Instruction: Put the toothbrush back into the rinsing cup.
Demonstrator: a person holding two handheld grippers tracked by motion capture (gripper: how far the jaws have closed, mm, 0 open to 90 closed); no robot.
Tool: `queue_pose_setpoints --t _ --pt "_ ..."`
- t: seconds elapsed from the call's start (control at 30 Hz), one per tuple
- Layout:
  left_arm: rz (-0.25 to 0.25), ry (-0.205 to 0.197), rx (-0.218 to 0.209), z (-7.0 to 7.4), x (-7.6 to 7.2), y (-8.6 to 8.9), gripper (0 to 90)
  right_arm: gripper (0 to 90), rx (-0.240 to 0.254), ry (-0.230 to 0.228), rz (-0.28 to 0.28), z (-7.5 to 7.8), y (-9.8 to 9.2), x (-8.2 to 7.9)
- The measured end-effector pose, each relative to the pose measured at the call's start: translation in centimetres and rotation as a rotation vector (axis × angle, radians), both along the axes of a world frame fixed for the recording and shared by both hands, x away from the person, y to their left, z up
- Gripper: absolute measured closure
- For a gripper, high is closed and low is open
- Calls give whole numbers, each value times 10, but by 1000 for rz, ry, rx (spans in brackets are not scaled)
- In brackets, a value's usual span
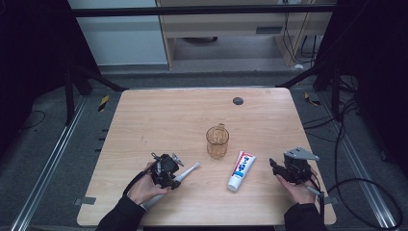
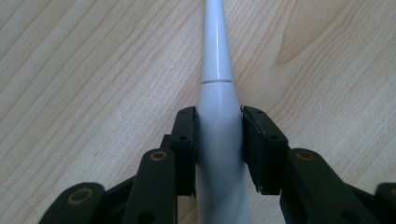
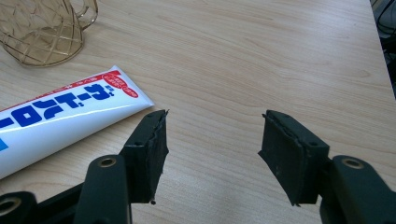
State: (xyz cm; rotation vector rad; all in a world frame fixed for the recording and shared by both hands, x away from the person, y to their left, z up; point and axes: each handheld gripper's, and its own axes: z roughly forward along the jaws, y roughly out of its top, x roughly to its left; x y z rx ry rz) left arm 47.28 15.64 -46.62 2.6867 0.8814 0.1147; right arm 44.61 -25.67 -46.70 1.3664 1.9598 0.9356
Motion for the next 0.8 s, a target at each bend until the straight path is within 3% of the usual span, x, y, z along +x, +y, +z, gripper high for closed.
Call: queue_pose_setpoints --t 0.53,0.8 --pt "3 26 -7 1 3 2 672 408 1 3 -2 0 -1 1" --pt "14 3 -31 11 0 5 673 409 0 4 0 0 -1 1"
